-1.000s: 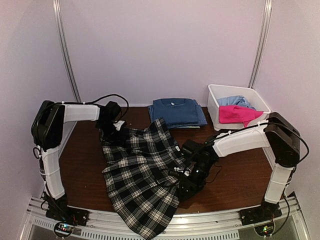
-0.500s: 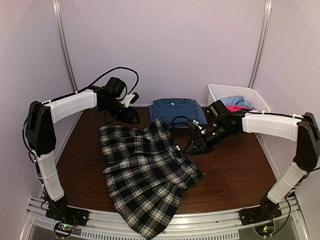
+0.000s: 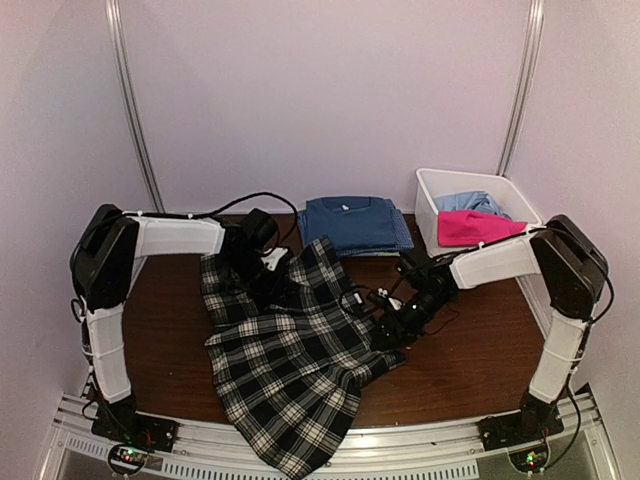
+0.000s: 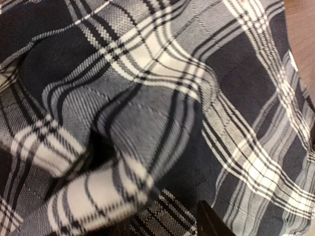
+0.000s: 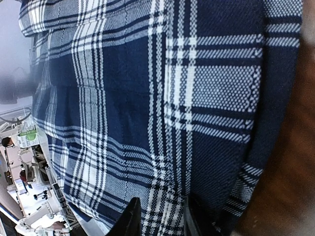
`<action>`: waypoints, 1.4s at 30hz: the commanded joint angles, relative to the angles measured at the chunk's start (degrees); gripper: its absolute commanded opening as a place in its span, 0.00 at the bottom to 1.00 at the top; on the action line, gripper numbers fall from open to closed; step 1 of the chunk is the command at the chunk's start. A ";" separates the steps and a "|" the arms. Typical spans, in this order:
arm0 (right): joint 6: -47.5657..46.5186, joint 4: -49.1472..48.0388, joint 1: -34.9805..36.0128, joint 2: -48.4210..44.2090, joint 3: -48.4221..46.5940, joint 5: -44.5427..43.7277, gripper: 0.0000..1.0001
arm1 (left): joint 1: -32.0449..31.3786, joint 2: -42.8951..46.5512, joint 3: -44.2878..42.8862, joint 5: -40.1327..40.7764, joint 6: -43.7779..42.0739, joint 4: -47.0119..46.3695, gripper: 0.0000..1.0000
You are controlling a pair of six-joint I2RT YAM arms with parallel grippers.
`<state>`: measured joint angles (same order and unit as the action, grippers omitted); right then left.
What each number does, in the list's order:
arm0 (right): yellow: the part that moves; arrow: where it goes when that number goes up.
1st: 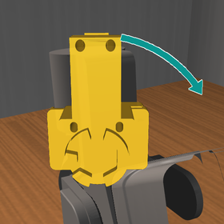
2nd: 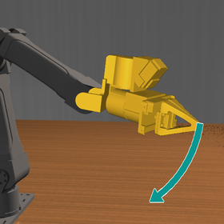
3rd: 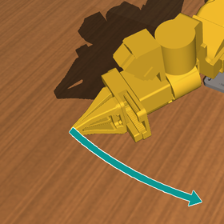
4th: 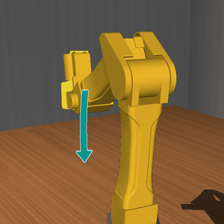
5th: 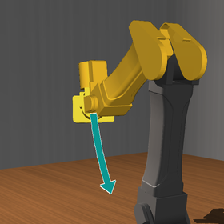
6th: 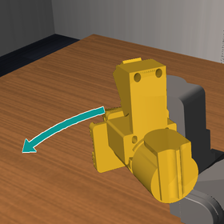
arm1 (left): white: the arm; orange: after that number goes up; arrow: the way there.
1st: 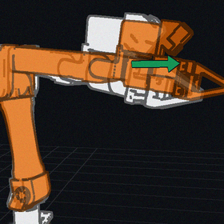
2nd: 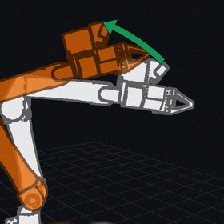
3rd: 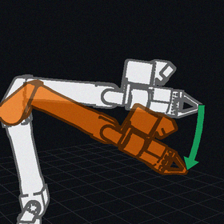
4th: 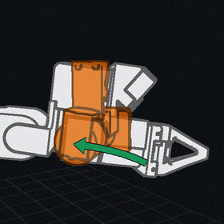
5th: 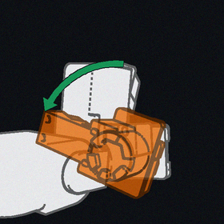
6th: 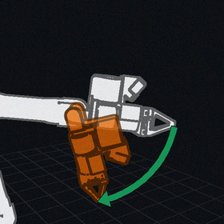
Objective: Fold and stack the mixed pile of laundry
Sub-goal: Move the flattened skirt to the center of the board, then smooth out the flattened skirt at the center of the board.
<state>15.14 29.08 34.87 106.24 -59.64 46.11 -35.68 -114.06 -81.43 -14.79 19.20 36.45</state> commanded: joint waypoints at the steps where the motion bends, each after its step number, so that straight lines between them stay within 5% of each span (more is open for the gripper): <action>1: 3.23 -3.04 4.29 -4.38 10.81 1.38 0.30 | -3.69 -4.80 -1.46 -2.18 0.31 -4.10 0.45; 9: 16.88 -14.86 16.21 -18.23 22.01 5.80 0.29 | -10.67 -19.04 -20.22 -5.83 -5.12 -1.05 0.38; 13: 15.00 -10.61 11.33 -23.56 19.17 1.09 0.46 | -10.10 -24.24 -35.35 -4.56 -4.70 3.16 0.52; 17: 15.43 -9.37 3.07 -26.18 15.25 -5.23 0.51 | -6.08 -21.03 -38.85 -4.95 -1.51 3.85 0.57; 25: 16.58 -7.86 -1.24 -17.73 6.95 -11.05 0.49 | -3.34 -3.98 -22.20 -2.38 -3.75 5.37 0.60; 32: 18.74 -5.30 -5.17 -20.78 9.48 -15.53 0.47 | -4.19 9.63 -2.10 -5.36 -2.45 -1.03 0.60; 42: 14.41 -12.15 -3.34 -13.75 4.62 1.36 0.44 | -11.16 15.06 16.06 -5.19 -2.20 -5.93 0.59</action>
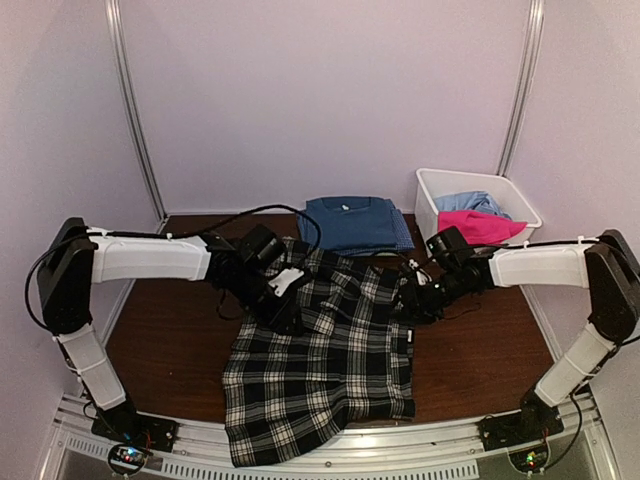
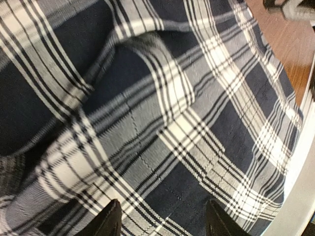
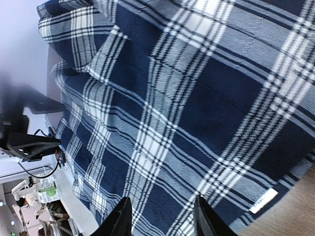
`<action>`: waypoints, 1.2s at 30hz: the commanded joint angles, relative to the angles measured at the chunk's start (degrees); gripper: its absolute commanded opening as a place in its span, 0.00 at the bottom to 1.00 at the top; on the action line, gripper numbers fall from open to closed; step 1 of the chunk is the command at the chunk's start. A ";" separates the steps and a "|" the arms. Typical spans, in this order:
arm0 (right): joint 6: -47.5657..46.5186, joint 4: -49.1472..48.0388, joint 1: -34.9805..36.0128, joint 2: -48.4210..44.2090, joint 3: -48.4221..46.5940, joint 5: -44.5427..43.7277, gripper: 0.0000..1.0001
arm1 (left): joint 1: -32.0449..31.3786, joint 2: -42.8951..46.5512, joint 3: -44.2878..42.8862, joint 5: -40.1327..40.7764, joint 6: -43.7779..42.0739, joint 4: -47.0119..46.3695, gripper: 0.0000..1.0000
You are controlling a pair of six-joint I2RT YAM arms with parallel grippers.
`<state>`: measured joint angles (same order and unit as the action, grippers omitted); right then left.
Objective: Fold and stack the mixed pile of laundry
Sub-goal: Smooth out the flattened skirt at the center of the board.
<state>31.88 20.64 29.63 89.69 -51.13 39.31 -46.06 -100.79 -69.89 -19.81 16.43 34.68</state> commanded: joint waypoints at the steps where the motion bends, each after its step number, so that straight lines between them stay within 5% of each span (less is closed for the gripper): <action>1: -2.98 -3.16 2.84 4.02 -4.71 8.81 0.43 | -0.78 1.52 5.34 0.98 1.18 -4.66 0.59; 10: -5.85 -3.51 3.69 18.26 -4.17 7.24 0.37 | 3.45 -10.28 -5.65 14.18 -2.66 -0.69 0.58; 15: -7.02 0.50 3.59 18.28 -4.34 3.14 0.36 | 6.57 -6.56 -9.62 23.69 -4.93 2.10 0.65; 21: -9.50 4.10 4.68 5.65 -5.67 5.26 0.40 | -4.45 8.15 1.30 18.02 -9.24 -2.33 0.67; 26: -9.52 5.79 9.57 0.03 -4.22 9.16 0.39 | -7.98 13.09 13.88 12.25 -0.24 -5.64 0.61; 30: -8.51 4.07 14.06 2.86 -1.18 8.87 0.38 | -7.91 8.35 15.96 10.95 1.72 -6.94 0.56; 36: -6.82 -2.05 10.91 12.70 3.57 7.86 0.35 | -7.37 -2.65 11.28 11.90 1.77 -5.96 0.50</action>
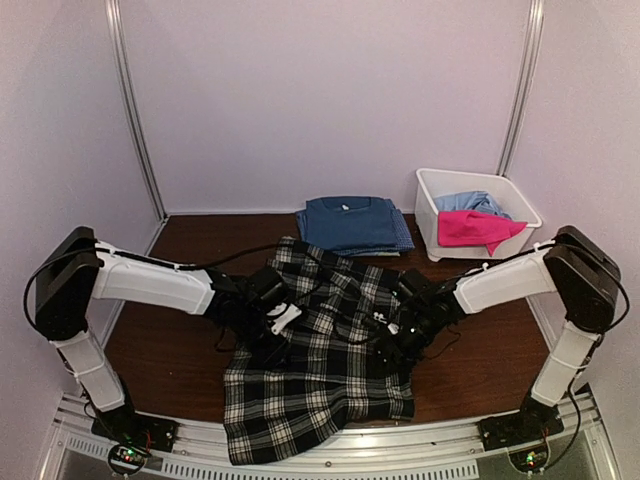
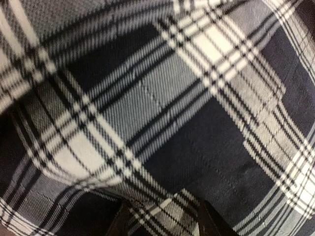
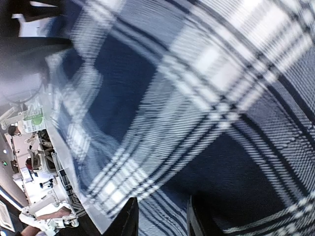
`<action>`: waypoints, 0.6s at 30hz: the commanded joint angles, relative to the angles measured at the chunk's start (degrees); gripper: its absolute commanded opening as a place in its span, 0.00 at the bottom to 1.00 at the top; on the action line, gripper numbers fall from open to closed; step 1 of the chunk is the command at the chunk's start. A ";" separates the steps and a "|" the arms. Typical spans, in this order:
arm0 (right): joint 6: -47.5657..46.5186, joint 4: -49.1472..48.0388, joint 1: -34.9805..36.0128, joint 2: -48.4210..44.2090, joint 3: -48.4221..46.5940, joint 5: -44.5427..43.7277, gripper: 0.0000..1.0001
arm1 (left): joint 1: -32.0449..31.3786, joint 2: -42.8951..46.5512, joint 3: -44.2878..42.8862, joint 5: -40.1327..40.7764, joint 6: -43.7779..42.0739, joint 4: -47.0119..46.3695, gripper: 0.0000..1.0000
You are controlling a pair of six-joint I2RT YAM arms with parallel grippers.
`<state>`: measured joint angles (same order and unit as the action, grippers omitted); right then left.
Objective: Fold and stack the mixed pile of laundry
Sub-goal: Smooth out the flattened skirt at the center of the board.
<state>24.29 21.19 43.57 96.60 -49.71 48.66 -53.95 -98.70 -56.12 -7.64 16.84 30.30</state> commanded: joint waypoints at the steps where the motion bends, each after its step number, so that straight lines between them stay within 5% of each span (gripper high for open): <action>1: 0.61 -2.72 -4.54 7.42 1.70 -1.79 0.35 | 1.15 -6.15 -3.51 -0.43 1.21 -1.30 0.49; 10: -3.89 3.39 -14.68 17.82 -16.50 -5.62 0.37 | 15.26 -17.08 -18.96 2.11 -1.81 0.11 0.49; 14: -4.92 9.67 -15.05 10.27 -22.46 -6.90 0.49 | 15.86 -12.25 -23.79 -2.03 -3.97 2.67 0.59; 18: -3.82 11.57 -14.66 -4.25 -16.98 -6.87 0.55 | 14.29 0.70 -13.99 -4.58 -1.23 2.43 0.63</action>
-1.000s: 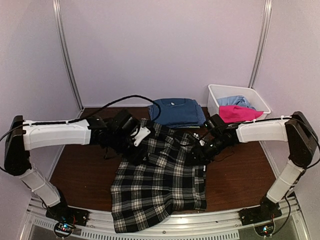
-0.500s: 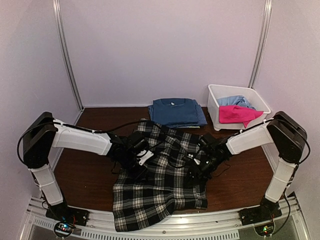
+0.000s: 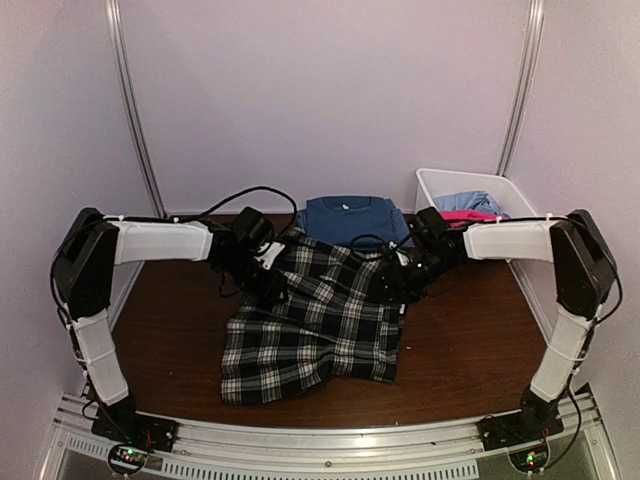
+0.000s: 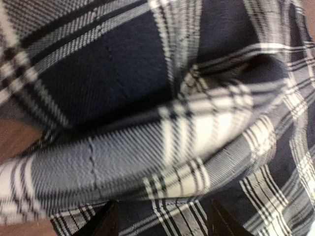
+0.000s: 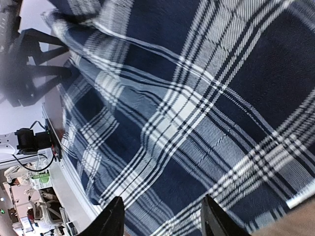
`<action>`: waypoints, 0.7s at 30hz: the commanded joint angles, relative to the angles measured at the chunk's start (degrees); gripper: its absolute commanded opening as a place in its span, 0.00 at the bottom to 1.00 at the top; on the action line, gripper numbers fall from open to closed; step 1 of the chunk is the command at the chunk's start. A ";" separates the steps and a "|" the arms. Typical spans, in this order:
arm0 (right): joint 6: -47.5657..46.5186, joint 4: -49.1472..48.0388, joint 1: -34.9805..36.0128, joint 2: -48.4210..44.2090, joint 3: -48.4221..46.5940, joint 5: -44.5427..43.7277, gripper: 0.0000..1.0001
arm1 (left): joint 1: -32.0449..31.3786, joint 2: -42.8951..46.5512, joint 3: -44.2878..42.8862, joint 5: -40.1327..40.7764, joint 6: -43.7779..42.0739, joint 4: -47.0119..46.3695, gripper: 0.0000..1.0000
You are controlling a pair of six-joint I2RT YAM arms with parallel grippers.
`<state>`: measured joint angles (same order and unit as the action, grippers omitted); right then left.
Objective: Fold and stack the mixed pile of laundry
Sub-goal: Smooth out the flattened skirt at the center of the board, then pick up the flattened skirt from the center of the board.
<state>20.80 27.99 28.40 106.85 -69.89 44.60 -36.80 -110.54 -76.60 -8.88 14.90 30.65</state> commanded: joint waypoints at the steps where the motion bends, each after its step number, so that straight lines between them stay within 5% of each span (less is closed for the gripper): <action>1: -0.02 4.14 1.24 -18.16 6.02 -2.04 0.54 | -4.01 16.50 10.20 -3.34 0.77 1.36 0.64; 5: 1.46 1.63 7.91 -29.28 15.95 -5.11 0.51 | -15.98 32.42 23.77 4.37 0.03 -0.50 0.68; 10: 3.60 -3.01 11.40 -25.72 18.46 -0.81 0.44 | -32.53 39.62 32.61 18.46 3.62 -1.78 0.72; 16: 5.86 -10.78 14.53 -13.42 13.14 3.69 0.38 | -47.09 28.78 29.55 30.43 2.54 -2.00 0.73; 21: 6.25 -13.40 16.03 -4.99 7.42 5.64 0.36 | -50.60 16.96 23.56 35.75 1.81 -2.72 0.74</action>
<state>26.15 20.10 43.35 98.32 -57.95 47.33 -86.28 -87.59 -48.31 18.70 17.19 30.09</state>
